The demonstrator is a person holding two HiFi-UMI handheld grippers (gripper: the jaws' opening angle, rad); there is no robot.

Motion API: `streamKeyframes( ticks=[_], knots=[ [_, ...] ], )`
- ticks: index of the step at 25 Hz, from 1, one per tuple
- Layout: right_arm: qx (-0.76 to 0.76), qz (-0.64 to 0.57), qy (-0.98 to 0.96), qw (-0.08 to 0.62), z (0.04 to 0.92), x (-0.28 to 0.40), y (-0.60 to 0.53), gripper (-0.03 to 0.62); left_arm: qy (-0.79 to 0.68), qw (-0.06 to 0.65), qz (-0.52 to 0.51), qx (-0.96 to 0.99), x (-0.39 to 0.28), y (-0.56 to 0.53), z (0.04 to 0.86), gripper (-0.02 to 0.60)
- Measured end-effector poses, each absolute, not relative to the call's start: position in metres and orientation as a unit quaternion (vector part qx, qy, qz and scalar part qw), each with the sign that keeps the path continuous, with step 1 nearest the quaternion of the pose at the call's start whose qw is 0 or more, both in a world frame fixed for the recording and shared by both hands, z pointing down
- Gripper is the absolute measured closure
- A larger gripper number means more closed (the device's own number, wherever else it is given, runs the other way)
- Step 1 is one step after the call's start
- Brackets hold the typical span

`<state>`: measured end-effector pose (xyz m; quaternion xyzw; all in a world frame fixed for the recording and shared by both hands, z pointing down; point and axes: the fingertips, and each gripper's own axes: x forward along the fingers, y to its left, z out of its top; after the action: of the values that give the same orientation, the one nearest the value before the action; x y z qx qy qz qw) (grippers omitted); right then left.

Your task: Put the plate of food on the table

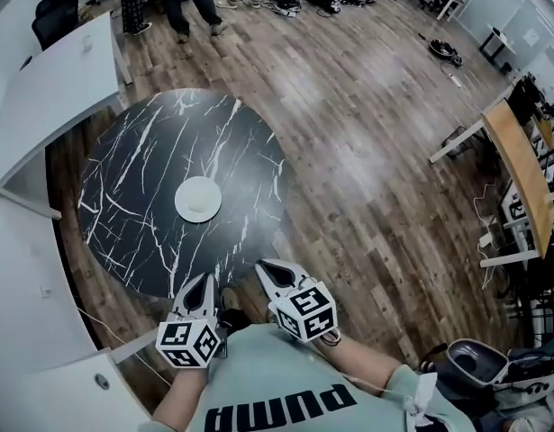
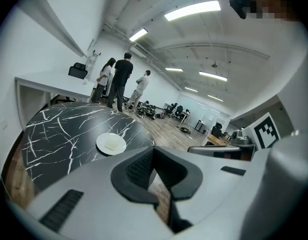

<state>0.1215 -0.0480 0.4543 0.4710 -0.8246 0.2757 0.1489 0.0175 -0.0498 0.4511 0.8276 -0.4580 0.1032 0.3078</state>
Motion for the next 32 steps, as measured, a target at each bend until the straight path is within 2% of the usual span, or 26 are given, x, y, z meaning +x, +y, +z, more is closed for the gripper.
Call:
streamKeyframes(
  ticks=[7,17,23,32],
  knots=[
    [0.442,0.249,-0.849,0.145,0.446,0.153,-0.009,0.585,-0.513,0.273,0.106,0.807,0.037,0.006,0.426,0.575],
    [0.442,0.226,-0.858,0.128,0.416,0.164,0.020,0.585,-0.539,0.241,0.097,0.801,0.037,0.044,0.400,0.575],
    [0.463,0.206,-0.854,0.117,0.396,0.140,0.050,0.585,-0.528,0.211,0.098,0.817,0.015,0.072,0.387,0.575],
    [0.503,0.202,-0.831,0.122,0.390,0.073,0.122,0.585,-0.515,0.213,0.089,0.826,-0.061,0.129,0.389,0.575]
  ],
)
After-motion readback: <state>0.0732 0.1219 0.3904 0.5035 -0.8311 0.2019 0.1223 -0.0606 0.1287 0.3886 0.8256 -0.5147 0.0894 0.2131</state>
